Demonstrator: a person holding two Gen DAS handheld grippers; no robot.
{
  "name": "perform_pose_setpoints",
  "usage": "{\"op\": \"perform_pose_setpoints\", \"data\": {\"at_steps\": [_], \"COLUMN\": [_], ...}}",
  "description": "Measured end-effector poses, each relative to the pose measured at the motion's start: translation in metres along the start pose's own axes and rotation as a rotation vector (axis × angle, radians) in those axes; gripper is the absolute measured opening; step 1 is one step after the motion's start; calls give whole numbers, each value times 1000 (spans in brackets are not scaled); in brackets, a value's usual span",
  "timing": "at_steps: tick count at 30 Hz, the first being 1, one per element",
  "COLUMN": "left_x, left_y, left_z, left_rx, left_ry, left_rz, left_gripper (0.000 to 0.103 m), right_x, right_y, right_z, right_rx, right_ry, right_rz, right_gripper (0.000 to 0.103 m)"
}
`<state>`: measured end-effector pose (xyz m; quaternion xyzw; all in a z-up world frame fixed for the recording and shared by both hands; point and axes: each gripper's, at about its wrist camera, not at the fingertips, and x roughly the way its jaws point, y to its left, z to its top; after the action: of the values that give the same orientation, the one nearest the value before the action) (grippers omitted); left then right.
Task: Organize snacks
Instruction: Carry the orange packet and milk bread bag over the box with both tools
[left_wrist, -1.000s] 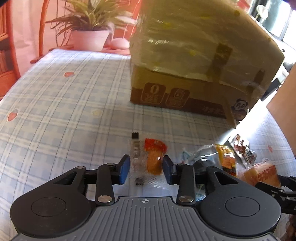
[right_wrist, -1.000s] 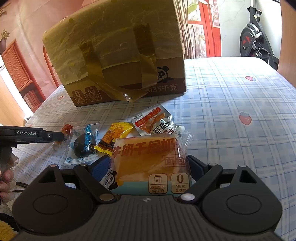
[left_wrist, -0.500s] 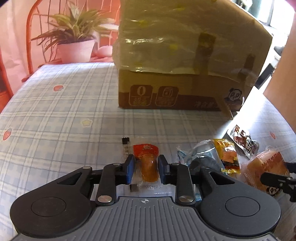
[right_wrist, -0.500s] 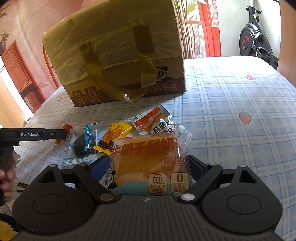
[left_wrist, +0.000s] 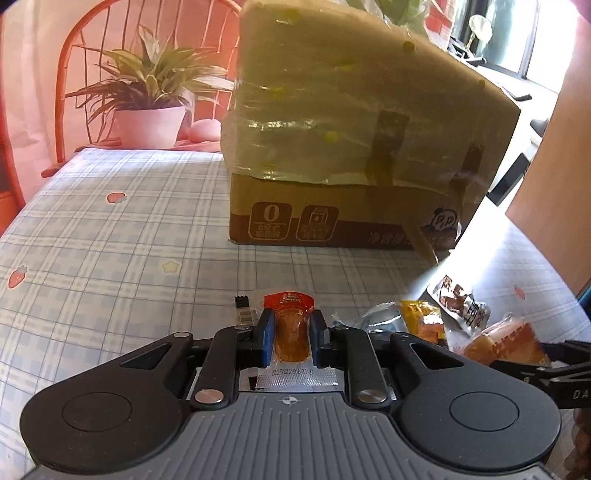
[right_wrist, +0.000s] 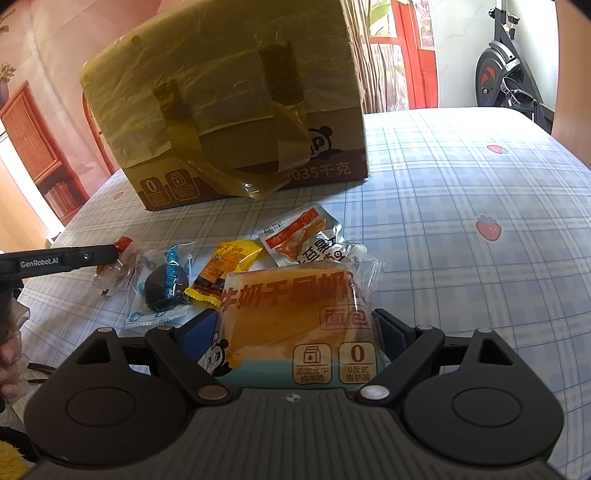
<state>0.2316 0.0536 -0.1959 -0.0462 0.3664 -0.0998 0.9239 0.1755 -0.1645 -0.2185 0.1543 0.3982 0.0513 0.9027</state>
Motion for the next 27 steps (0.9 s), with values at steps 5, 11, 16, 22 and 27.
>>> {"op": "perform_pose_setpoints", "data": {"at_steps": [5,11,16,22,27], "left_x": [-6,-19,-32,-61,-82], "left_y": [-3,-8,-13,-19,-20], "left_z": [5,13,22,48,91], "left_rx": [1,21,43,101,123], "left_ry": [-16,-71,-126,-252,-365], "left_rz": [-14,-41,-64,-105,-128], "left_gripper": [21,21,21,21,21], "right_x": [1,-10,-24,-46,-66], "right_y": [-5,-4,-4,1,9], "right_z": [-1,4,16,43,85], "right_rx": [38,33,36,29,-10], "right_ry": [9,-23,-71,-149,-241], "right_rz": [11,12,21,51,103], "right_gripper": [88,79,79,79,79]}}
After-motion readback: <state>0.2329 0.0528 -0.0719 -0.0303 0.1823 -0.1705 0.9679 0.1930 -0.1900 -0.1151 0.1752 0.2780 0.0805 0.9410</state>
